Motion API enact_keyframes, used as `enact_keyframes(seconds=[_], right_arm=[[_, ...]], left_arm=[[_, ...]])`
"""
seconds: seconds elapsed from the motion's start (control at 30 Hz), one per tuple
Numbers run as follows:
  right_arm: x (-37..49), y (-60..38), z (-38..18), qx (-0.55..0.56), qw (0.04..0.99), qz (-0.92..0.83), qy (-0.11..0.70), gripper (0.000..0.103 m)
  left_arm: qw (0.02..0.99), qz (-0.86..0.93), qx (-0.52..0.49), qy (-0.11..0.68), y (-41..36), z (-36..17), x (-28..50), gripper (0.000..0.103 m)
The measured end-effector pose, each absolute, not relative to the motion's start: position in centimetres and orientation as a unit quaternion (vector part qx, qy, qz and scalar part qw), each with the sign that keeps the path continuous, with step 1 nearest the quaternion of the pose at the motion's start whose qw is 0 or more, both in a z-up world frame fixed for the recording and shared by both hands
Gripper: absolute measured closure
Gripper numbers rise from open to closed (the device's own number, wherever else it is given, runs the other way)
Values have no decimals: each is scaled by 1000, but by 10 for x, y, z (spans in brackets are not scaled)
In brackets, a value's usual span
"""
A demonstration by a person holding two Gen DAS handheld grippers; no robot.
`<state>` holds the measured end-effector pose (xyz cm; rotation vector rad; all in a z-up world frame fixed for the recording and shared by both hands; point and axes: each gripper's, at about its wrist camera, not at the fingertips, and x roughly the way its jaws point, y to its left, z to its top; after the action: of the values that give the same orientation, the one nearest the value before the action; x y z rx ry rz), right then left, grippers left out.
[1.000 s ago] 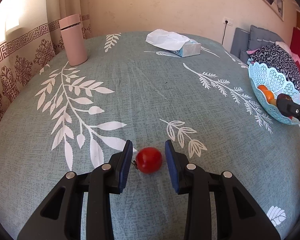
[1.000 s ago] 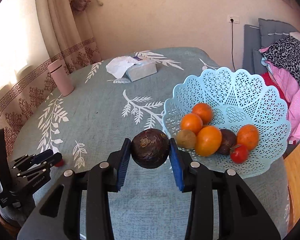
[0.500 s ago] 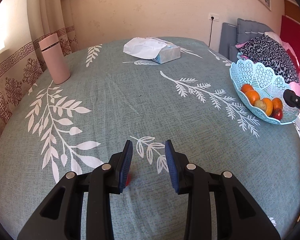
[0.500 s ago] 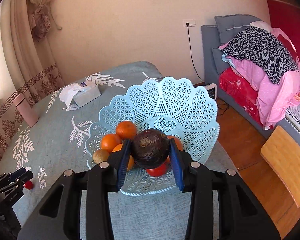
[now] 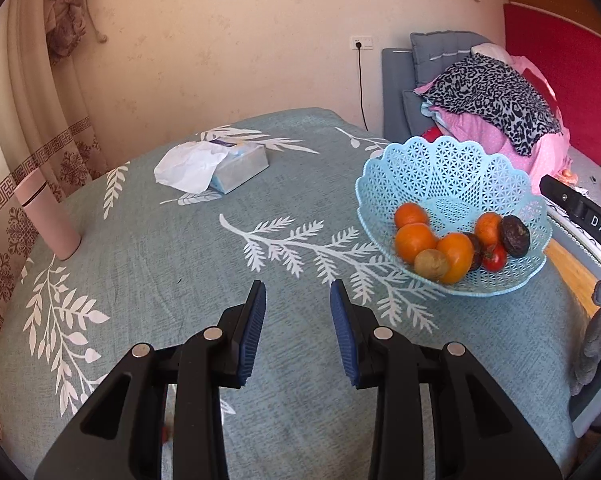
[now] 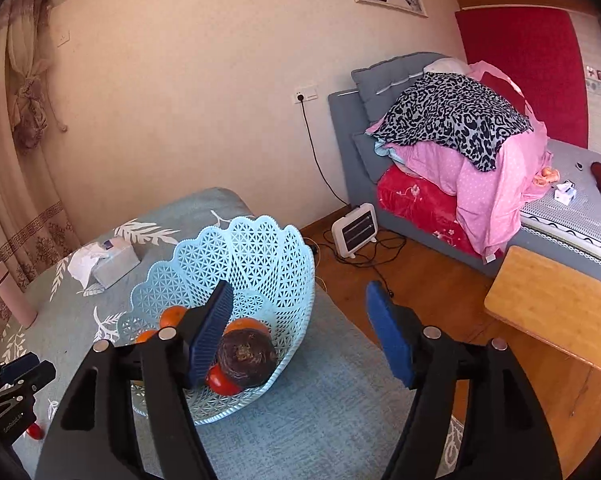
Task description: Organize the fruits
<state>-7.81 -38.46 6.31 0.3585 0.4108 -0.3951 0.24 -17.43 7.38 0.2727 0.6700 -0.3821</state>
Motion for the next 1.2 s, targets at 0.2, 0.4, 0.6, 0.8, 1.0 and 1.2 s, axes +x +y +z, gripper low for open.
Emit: enact_keyframes(seconds=[0.2,0.4,0.6,0.8,1.0,1.2], right_arm=[[-84,-390,62,190,941,-209,187,30],[-89,-393,61,198,940,-213,180,26],[-88,-393,60,201,938,-214,182,26],[-87,-393,59,201,938,-216,183,26],[-87,-394,58,203,937,-217,184,26],[-87,-395,57,205,937,-217,183,26]], left_arm=[[912,-229,137,312,-217,80,7,69],[910,-248,150,296,-248,82,15,69],[910,-254,152,290,-270,76,28,69],[909,-258,158,285,-283,68,38,69],[905,-269,159,289,-292,61,42,69],[902,-282,159,286,-298,59,38,54]])
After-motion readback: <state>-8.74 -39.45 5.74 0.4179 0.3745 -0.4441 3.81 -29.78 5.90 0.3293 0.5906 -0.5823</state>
